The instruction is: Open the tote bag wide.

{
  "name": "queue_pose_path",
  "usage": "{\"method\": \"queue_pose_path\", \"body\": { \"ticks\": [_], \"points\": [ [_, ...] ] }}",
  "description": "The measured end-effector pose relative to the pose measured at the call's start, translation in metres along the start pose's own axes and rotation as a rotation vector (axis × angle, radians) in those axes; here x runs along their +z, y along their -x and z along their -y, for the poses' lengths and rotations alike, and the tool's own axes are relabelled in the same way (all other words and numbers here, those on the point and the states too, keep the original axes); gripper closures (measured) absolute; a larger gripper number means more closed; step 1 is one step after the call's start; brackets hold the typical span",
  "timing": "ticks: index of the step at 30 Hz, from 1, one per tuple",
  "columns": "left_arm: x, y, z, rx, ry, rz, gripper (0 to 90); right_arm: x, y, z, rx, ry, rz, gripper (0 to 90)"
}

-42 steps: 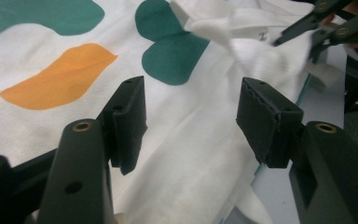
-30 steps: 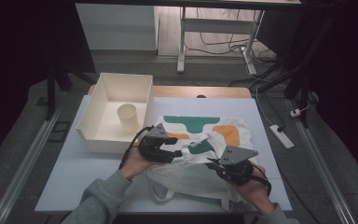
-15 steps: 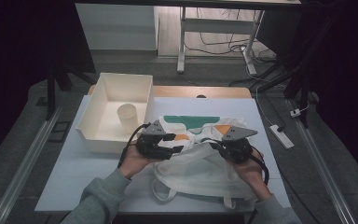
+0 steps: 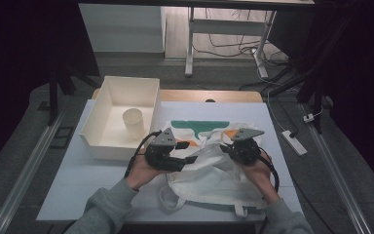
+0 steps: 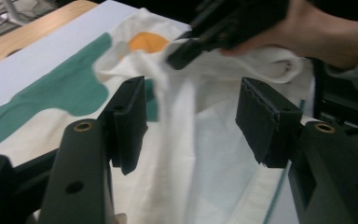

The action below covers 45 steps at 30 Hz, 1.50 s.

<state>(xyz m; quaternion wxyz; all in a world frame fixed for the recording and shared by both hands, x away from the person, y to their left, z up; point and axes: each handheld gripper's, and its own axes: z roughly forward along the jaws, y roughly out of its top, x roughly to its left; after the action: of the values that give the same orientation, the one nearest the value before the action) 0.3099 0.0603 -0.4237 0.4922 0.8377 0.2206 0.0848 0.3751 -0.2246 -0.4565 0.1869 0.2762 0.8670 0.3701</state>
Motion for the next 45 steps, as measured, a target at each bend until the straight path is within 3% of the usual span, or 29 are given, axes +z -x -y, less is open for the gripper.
{"method": "queue_pose_path", "body": {
  "ticks": [10, 21, 36, 45],
  "points": [
    [0.027, 0.018, 0.002, 0.044, -0.088, 0.071, 41.9, 0.011, 0.011, 0.004, 0.029, -0.010, -0.015, 86.3],
    [0.052, 0.029, 0.011, 0.068, -0.184, 0.130, 39.9, 0.013, 0.014, 0.008, 0.041, -0.004, -0.026, 86.2],
    [0.070, 0.054, 0.013, 0.146, -0.249, 0.151, 36.8, 0.015, 0.014, 0.011, 0.044, -0.009, -0.027, 86.1],
    [0.085, 0.056, 0.020, 0.143, -0.293, 0.159, 35.5, 0.016, 0.014, 0.011, 0.052, -0.007, -0.031, 86.0]
  ]
}}
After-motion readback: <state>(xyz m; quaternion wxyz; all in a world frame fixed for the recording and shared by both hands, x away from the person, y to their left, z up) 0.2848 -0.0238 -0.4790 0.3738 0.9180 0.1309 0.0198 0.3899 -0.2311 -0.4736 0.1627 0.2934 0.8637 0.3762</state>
